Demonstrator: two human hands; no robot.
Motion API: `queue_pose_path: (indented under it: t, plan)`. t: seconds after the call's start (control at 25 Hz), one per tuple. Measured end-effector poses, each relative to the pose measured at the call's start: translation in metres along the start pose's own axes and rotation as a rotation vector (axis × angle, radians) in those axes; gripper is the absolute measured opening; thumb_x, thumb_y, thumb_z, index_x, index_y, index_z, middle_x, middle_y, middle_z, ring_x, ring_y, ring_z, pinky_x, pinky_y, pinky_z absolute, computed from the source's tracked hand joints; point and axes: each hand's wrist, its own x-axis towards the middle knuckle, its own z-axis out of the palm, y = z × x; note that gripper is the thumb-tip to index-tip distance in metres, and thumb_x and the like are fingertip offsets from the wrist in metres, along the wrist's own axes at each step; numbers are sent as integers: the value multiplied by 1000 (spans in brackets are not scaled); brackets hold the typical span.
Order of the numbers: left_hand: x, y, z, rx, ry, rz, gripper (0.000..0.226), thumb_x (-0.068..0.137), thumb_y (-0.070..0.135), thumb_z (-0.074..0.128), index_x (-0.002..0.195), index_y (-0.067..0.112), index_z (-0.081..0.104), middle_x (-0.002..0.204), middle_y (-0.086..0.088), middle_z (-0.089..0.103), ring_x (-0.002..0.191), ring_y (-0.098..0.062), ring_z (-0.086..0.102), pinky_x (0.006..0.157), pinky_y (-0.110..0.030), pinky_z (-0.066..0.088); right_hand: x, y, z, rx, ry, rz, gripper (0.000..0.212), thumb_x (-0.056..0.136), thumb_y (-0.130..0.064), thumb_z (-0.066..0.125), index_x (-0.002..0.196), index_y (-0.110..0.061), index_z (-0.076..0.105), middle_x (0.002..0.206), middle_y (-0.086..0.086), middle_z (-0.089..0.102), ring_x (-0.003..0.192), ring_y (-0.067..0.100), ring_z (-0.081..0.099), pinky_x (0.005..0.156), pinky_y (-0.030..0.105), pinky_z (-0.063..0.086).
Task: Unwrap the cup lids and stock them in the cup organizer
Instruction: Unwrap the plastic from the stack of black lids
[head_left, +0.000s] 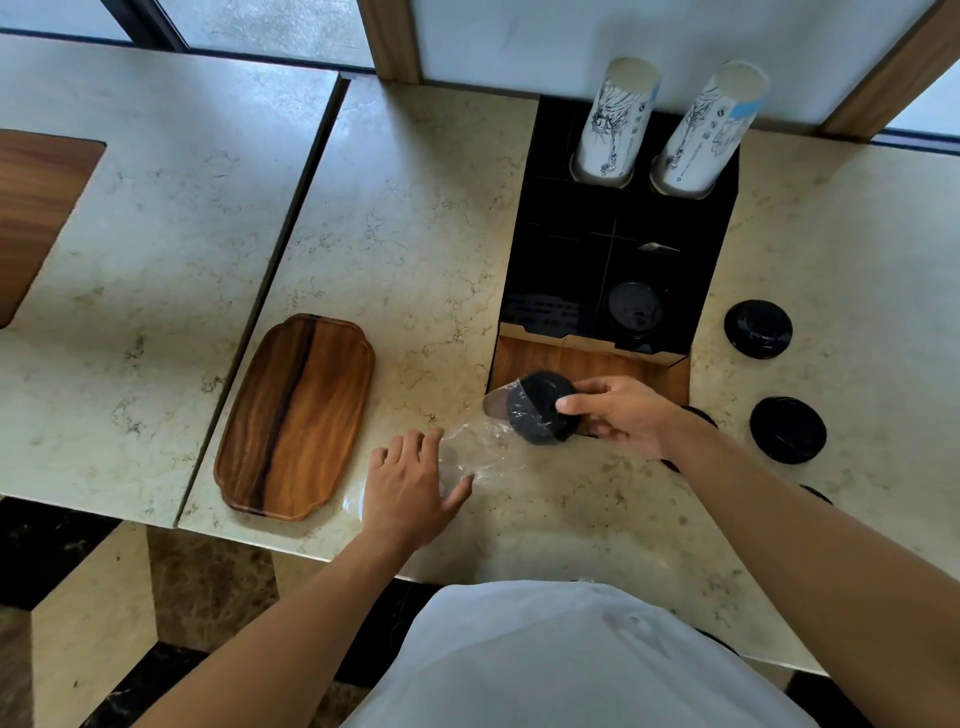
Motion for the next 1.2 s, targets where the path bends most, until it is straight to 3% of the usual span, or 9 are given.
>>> queue_pose_path:
  t: [0.2, 0.32, 0.4, 0.6, 0.76, 0.96, 1.2]
  plan:
    - [13, 7, -4, -45, 38, -114, 68, 90, 66, 43, 128, 12, 57, 108, -8, 63, 97, -27, 61, 82, -43, 48, -17, 11, -22, 397, 58, -133, 42, 81, -30, 80, 119, -13, 72, 103, 3, 76, 80, 14, 65, 71, 26, 47]
    - [23, 10, -6, -62, 59, -204, 66, 89, 66, 41, 123, 12, 58, 108, -10, 65, 96, -29, 64, 80, -44, 47, -22, 14, -25, 558, 34, -186, 41, 85, -21, 76, 124, -9, 70, 114, 8, 76, 100, 18, 68, 96, 32, 51]
    - [28, 11, -6, -68, 71, -236, 66, 88, 65, 40, 121, 11, 59, 104, -11, 65, 92, -30, 64, 77, -44, 46, -23, 11, -30, 656, 16, -231, 36, 86, -18, 76, 120, -9, 71, 120, 10, 75, 109, 20, 69, 104, 35, 52]
    - [38, 11, -5, -41, 40, -298, 68, 88, 67, 37, 124, 13, 59, 110, -10, 64, 99, -30, 62, 81, -44, 44, -21, -11, -54, 750, 151, -326, 23, 90, -22, 75, 110, -12, 77, 121, 12, 75, 114, 21, 72, 95, 31, 57]
    - [44, 11, -5, -34, 16, -322, 65, 90, 65, 42, 127, 14, 57, 113, -11, 63, 101, -29, 60, 82, -44, 43, -13, -30, -65, 746, 316, -304, 28, 94, -21, 73, 118, -9, 70, 110, 8, 79, 106, 18, 76, 85, 27, 60]
    - [45, 10, -4, -30, 14, -326, 62, 90, 63, 47, 126, 13, 56, 113, -11, 61, 102, -29, 59, 81, -44, 43, 3, -41, -69, 655, 585, -147, 29, 84, -30, 84, 101, -13, 67, 102, 8, 71, 98, 22, 73, 90, 36, 62]
    - [44, 11, -5, -34, 21, -321, 61, 91, 63, 43, 126, 14, 56, 113, -10, 60, 101, -28, 58, 80, -43, 43, 17, -48, -74, 538, 719, -110, 30, 83, -35, 83, 88, -16, 61, 98, 8, 71, 90, 20, 75, 90, 39, 62]
